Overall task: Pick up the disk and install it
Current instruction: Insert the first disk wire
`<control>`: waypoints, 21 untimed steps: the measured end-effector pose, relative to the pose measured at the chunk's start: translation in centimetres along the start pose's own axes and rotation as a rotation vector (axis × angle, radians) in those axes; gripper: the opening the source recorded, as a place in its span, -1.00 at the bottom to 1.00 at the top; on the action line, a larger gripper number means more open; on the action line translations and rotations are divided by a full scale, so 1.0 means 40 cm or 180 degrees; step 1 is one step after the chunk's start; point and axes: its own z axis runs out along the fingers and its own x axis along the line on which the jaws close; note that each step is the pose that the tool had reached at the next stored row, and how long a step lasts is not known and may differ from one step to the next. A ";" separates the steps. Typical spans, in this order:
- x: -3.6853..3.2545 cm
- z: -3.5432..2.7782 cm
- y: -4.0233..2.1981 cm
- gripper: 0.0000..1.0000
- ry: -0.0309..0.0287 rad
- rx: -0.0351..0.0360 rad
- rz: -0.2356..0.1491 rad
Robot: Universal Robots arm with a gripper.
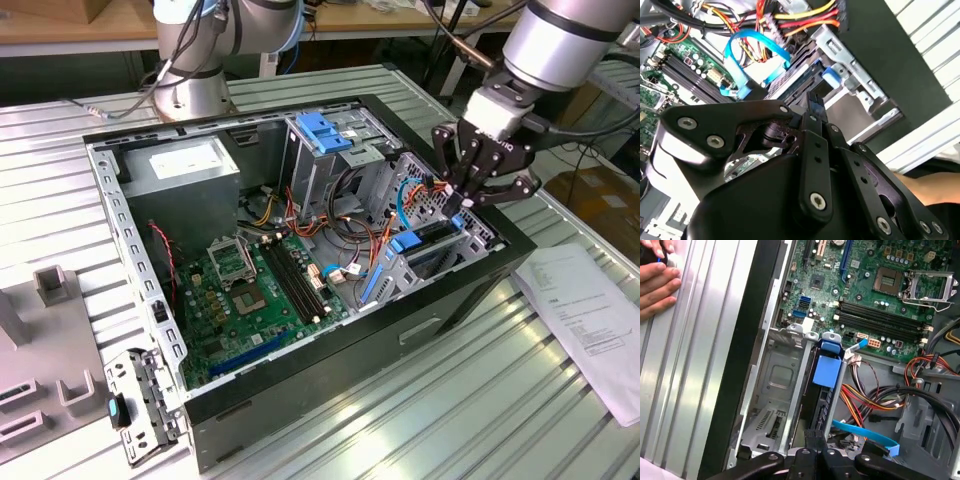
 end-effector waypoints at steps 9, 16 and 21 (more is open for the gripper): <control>-0.012 -0.026 -0.020 -0.79 -0.0004 0.0000 -0.0376; -0.020 -0.025 -0.057 -0.77 -0.0004 0.0002 -0.0505; -0.023 -0.023 -0.090 -0.62 -0.0004 0.0002 -0.0590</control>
